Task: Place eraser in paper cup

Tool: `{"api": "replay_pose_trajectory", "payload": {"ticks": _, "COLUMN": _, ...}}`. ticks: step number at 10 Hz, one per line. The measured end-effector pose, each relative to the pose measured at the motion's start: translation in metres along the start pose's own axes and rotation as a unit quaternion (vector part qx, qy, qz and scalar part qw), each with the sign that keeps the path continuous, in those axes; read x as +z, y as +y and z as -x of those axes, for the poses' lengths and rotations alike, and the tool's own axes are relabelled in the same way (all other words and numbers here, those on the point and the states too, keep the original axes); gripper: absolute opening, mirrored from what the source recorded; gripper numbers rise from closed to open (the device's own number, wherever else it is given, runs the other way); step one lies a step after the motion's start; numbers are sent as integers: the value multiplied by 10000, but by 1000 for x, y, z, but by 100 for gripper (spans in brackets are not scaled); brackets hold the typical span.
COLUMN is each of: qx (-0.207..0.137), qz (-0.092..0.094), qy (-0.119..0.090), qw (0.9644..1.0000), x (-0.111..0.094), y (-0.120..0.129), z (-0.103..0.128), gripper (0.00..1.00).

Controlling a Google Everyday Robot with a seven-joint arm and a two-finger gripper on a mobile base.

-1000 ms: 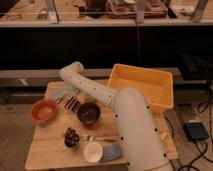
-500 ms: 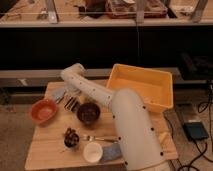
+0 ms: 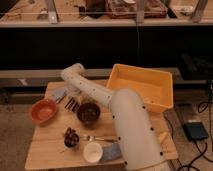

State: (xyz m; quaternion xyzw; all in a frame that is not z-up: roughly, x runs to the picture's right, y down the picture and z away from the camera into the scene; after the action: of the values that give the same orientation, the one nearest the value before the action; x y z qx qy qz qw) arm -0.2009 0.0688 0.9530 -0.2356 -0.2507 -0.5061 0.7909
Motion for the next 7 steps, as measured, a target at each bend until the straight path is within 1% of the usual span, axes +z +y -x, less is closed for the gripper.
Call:
{"api": "replay_pose_trajectory", "payload": {"ticks": 2, "qx": 7, "qz": -44, "qy": 42, "qw": 10000, "x": -14, "y": 0, "z": 0, "gripper": 42}}
{"api": "replay_pose_trajectory", "payload": {"ticks": 4, "qx": -5, "qz": -136, "qy": 111, "qw": 9998, "x": -43, "y": -1, "z": 0, "gripper": 42}}
{"api": "replay_pose_trajectory", "payload": {"ticks": 5, "qx": -33, "qz": -197, "qy": 153, "qw": 9997, "x": -62, "y": -3, "z": 0, "gripper": 42}}
{"api": "replay_pose_trajectory", "payload": {"ticks": 6, "qx": -84, "qz": -285, "qy": 190, "qw": 9994, "x": -90, "y": -3, "z": 2, "gripper": 42}}
{"api": "replay_pose_trajectory", "payload": {"ticks": 7, "qx": -165, "qz": -362, "qy": 209, "qw": 9990, "x": -114, "y": -2, "z": 4, "gripper": 42}}
